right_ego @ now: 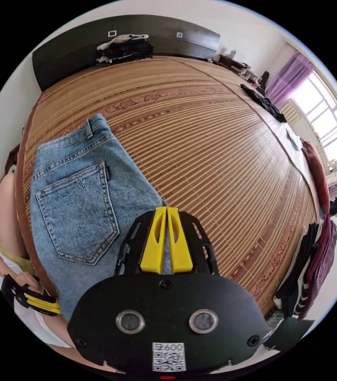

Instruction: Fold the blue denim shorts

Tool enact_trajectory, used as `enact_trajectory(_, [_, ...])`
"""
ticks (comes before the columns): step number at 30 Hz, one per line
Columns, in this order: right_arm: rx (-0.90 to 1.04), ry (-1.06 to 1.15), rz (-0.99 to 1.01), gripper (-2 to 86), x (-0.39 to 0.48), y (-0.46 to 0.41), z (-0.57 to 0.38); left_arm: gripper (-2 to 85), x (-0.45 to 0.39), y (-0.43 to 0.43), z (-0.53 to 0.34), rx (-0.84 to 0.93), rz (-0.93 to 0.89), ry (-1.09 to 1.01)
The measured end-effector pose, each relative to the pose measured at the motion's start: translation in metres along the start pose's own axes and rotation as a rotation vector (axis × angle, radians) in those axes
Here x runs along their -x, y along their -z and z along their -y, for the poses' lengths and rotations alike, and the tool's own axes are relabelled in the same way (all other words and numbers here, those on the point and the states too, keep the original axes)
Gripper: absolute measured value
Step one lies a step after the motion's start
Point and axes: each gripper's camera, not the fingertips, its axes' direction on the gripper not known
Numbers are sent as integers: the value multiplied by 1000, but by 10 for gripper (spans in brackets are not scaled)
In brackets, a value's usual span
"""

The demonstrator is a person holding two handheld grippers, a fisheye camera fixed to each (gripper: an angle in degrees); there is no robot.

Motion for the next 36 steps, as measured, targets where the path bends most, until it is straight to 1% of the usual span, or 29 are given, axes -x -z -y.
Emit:
enact_trajectory(4, [-25, -149, 93, -9, -35, 14, -7, 24, 3, 5, -5, -4, 5, -1])
enact_trajectory(6, [-84, -208, 113, -9, -45, 33, -18, 23, 4, 8, -8, -8, 7, -14])
enact_trajectory(8, [-303, -264, 105, -9, -43, 81, -42, 23, 5, 10, -11, -11, 8, -18])
enact_trajectory(9, [-356, -284, 107, -9, -42, 94, -48, 23, 6, 11, -13, -14, 10, -17])
enact_trajectory(10, [-440, -307, 138, -9, -36, 115, -56, 23, 6, 12, -14, -16, 11, -17])
enact_trajectory(11, [-471, -282, 214, -9, -25, 129, -55, 23, 6, 13, -17, -22, 14, -18])
enact_trajectory(12, [-465, -255, 263, -9, -18, 134, -52, 23, 6, 14, -19, -28, 17, -25])
enact_trajectory(14, [-357, -73, 462, -9, 27, 145, -32, 24, 6, 16, -22, -32, 20, -52])
enact_trajectory(16, [-277, 34, 578, -9, 66, 157, -31, 24, 7, 17, -24, -33, 16, -60])
enact_trajectory(19, [-304, 70, 675, -9, 103, 191, -75, 24, 6, 18, -28, -41, 23, -61])
enact_trajectory(22, [-282, -11, 670, -9, 114, 199, -144, 23, 5, 19, -32, -45, 27, -61])
enact_trajectory(24, [-278, -83, 656, -9, 104, 195, -180, 23, 5, 19, -34, -45, 25, -51])
enact_trajectory(26, [-296, -131, 718, -9, 85, 189, -212, 23, 3, 19, -35, -45, 31, -54])
enact_trajectory(29, [-314, -150, 728, -9, 73, 181, -224, 23, 1, 18, -36, -34, 35, -51])
enact_trajectory(33, [-308, -112, 762, -9, 76, 173, -209, 21, -4, 15, -36, -20, 45, -44])
enact_trajectory(36, [-177, -64, 632, -9, 100, 157, -183, 20, -10, 13, -36, -13, 55, -41])
